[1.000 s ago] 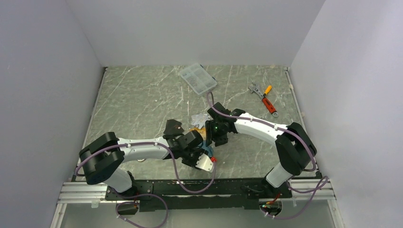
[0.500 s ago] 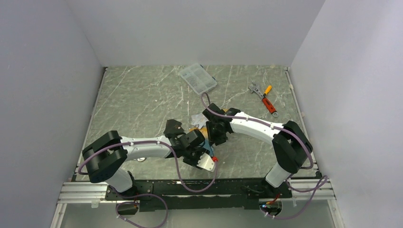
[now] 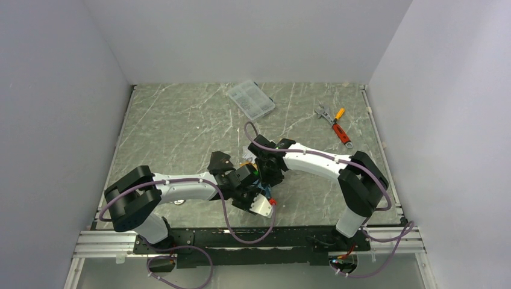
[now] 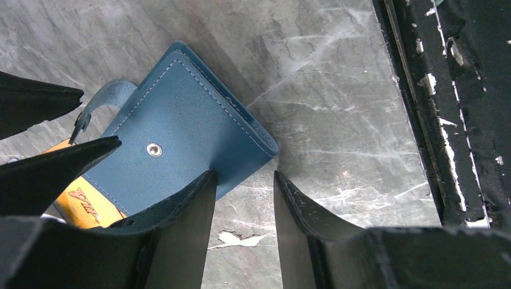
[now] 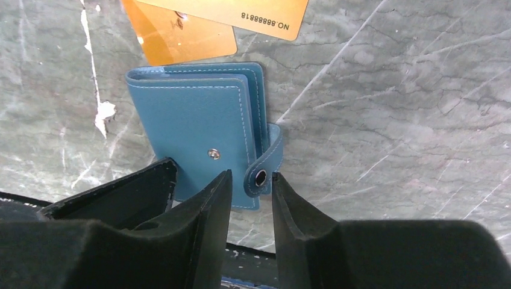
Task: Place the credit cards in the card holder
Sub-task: Close the card holder at the center of the board.
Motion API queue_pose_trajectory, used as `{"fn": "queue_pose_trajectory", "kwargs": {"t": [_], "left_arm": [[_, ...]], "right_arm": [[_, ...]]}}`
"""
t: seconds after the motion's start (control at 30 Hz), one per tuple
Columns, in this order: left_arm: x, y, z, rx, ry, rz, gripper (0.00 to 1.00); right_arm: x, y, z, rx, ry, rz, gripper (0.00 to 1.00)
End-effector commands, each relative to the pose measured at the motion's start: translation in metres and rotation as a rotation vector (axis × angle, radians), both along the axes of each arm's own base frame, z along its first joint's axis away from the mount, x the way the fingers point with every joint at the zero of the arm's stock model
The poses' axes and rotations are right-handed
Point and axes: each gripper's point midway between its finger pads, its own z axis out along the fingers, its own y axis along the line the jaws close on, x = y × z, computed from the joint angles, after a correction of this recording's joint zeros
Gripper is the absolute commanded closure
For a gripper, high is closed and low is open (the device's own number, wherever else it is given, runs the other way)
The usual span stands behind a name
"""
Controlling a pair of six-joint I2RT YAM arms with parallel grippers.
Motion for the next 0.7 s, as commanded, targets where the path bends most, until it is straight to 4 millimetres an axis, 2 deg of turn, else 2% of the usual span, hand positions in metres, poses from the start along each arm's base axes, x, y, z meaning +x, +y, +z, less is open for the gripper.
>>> {"fn": "queue_pose_trajectory", "kwargs": {"t": [0.0,0.13,0.53,0.67], "left_arm": [[-0.002,0.001,0.001,0.005,0.007,-0.015,0.55],[-0.002,0.002,0.0,0.005,0.008,-0.013,0.55],[-0.003,0.005,-0.001,0.015,0.01,-0.015,0.55],[-0.004,0.006,-0.002,0.017,0.011,-0.015,0.55]], "right_arm": [[0.006,-0.002,0.008,-0.031,-0.029,0.002,0.7],[0.008,-0.002,0.013,-0.019,-0.05,-0.015,0.78],[0.012,0.0,0.022,-0.006,-0.07,-0.019,0.8],[0.01,0.001,0.021,0.002,-0.061,-0.021,0.94]]}}
